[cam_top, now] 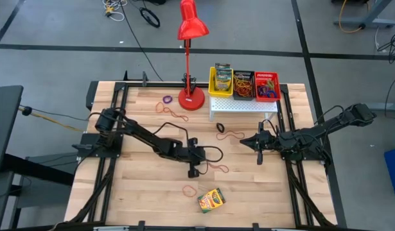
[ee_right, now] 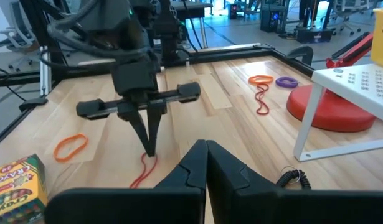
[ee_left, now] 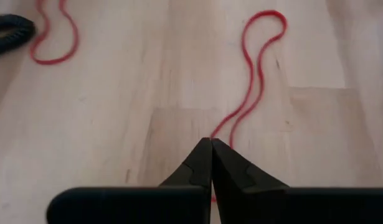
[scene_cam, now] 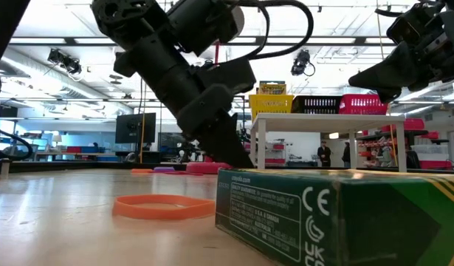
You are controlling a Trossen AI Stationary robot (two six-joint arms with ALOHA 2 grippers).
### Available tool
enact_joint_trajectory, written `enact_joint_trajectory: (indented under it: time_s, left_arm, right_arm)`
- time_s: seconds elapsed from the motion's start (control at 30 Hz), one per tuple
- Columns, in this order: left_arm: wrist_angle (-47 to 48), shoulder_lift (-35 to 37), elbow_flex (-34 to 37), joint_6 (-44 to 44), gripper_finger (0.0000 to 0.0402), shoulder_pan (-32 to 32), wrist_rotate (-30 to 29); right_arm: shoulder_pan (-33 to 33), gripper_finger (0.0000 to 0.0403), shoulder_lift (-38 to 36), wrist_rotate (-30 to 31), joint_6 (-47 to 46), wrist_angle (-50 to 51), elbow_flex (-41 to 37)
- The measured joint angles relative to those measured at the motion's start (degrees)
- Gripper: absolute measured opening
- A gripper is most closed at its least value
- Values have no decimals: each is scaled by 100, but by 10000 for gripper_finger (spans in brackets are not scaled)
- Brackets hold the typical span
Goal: Pick & Place Office Desk Supplies
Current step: Put the red rubber band into the black bin on the shelf
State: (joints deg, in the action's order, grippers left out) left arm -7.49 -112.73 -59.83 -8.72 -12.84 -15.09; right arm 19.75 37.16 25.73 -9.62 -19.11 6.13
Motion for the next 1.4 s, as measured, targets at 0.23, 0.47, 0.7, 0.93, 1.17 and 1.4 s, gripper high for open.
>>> enact_joint_trajectory:
  time_s: [0.23, 0.47, 0.7, 0.93, 1.17, 1.4]
  left_arm:
    - [82, 165, 0, 263, 6, -79, -422]
    - [173, 636, -2, 428, 5, -90, -638]
    - [-1130, 664, 800, 283, 5, -179, -597]
    - [-2421, 837, 1352, 193, 5, -167, -559]
    - [-2644, 835, 1386, 328, 5, -125, -422]
    - [-2729, 833, 1388, 371, 5, -136, -415]
  right_arm:
    - [2, 7, 1, 1, 3, 7, 0]
    - [1, 7, 1, -195, -9, 67, 0]
    - [2, 7, 1, -228, -15, 67, 0]
    - [3, 7, 397, -370, -230, -89, 7]
    - [180, 7, 1538, -365, -364, -972, 5]
    - [426, 14, 2774, -159, -410, -2262, 4]
